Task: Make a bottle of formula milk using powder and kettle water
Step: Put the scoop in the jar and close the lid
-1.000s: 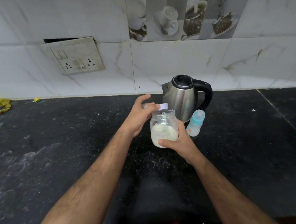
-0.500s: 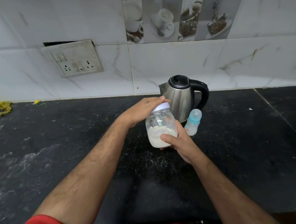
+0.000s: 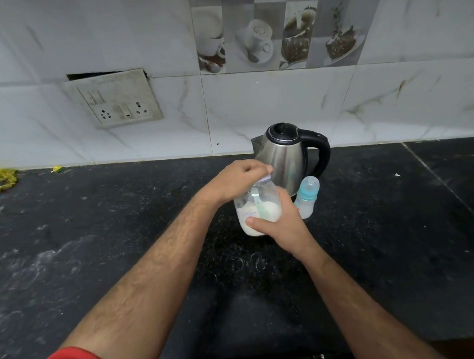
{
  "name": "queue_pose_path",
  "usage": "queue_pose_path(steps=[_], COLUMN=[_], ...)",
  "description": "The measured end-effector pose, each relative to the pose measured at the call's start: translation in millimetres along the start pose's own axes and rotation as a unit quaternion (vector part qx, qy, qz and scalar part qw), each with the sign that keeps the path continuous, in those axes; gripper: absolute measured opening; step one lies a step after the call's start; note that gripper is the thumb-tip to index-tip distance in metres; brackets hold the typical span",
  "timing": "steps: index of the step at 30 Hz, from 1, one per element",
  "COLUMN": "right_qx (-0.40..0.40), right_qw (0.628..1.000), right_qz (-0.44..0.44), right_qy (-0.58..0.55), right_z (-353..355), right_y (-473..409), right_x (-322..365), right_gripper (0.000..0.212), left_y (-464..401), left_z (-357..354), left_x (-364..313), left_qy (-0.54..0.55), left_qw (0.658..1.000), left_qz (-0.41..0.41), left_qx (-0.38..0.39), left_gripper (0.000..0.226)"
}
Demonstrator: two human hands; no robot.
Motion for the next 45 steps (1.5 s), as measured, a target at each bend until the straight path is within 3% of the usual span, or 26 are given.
queue_pose_path(steps=[4, 9, 12, 18, 24, 27, 30, 40, 45], right_qx=[-0.016, 0.078, 0.081, 0.036, 0.017, 0.018, 0.024, 0.043, 0.058], right_qw=[0.999, 0.987, 0.981, 0.994, 1.000, 1.000, 0.998, 0.995, 0.994], right_qz=[0.011, -0.027, -0.036, -0.018, 0.013, 0.006, -0.001, 0.002, 0.001], right_qy=[0.031, -0.135, -0.173, -0.106, -0.013, -0.013, -0.051, -0.094, -0.089], right_z=[5, -3, -1, 12, 4, 2, 3, 8, 7], right_y=[0, 1, 1, -6, -8, -7, -6, 1, 0], right_x=[8, 4, 4, 4, 7, 6, 6, 9, 12], right_gripper=[0.086, 0.086, 0.087, 0.080, 0.089, 0.085, 0.078, 0.097, 0.090], left_y=[3, 7, 10, 18, 15, 11, 8, 5, 9], left_z=[5, 15, 29, 46, 17, 11, 8, -4, 0], left_x=[-5, 5, 22, 41, 5, 1, -1, -7, -14], left_qy=[0.036, 0.124, 0.119, 0.132, 0.102, 0.092, 0.119, 0.154, 0.192], left_qw=[0.999, 0.991, 0.992, 0.983, 0.993, 0.993, 0.990, 0.985, 0.978], left_qz=[-0.031, -0.046, -0.033, 0.005, 0.016, 0.035, 0.040, -0.013, -0.051], left_qx=[-0.017, -0.004, -0.034, -0.125, -0.051, -0.063, -0.064, -0.073, -0.068], left_gripper=[0.020, 0.031, 0.028, 0.025, 0.045, 0.064, 0.051, 0.029, 0.024])
Point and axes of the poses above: each hand's wrist, its own y-axis away from the middle knuckle, its own z-axis out of the back of the hand, x = y × z, the point moved 8 cm from there along -y, towards the middle knuckle, and after that the axes turned 3 degrees about -y, right-handed, at the moved point
